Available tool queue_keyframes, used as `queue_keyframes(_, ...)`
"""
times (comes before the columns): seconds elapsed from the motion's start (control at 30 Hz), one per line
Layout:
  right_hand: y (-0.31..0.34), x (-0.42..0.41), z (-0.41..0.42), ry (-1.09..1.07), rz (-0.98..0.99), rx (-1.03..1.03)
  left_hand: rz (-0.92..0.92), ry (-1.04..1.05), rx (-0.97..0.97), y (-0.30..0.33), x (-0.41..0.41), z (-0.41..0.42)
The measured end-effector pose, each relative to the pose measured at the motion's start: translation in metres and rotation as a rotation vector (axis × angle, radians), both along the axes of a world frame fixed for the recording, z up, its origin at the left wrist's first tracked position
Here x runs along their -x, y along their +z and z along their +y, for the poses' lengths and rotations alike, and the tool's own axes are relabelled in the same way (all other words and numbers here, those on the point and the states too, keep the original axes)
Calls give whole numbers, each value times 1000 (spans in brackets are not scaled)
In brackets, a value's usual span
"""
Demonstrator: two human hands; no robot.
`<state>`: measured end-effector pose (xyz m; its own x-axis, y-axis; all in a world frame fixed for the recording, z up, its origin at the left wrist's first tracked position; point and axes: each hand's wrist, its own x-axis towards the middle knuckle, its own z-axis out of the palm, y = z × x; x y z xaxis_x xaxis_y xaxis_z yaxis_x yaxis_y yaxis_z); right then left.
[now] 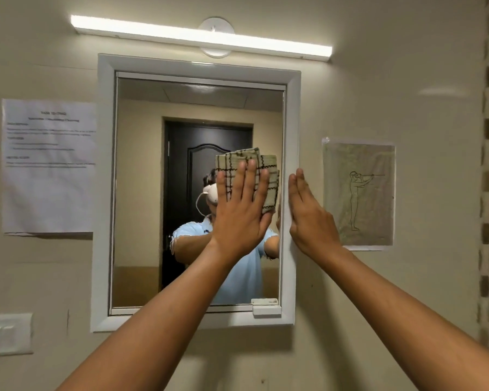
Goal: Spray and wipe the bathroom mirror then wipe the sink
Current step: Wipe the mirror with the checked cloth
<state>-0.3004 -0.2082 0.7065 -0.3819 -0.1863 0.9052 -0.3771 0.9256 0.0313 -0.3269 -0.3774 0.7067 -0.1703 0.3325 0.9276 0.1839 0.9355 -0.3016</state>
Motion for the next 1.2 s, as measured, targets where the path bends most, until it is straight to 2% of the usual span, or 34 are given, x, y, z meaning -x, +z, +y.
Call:
queue_keyframes(0.1,-6,0,6,37,11,2,-19,-12,83,-18,0,17)
queue_keyframes(0.2,-14,-1,10,61,19,-5,-53,-20,84,-31,-2,21)
queue_keyframes(0.5,-32,-1,-2,18,-10,20,-78,7,256,-44,-3,-35)
queue_keyframes(0.8,-37,-2,-17,-62,24,72,-107,148,152,-41,-18,-139)
queue_keyframes(0.93,-37,-5,-25,-88,5,102,-102,163,23,-43,-22,-172)
queue_keyframes(1.2,-36,-17,-29,-71,-95,74,-112,130,-127,-76,-23,-193)
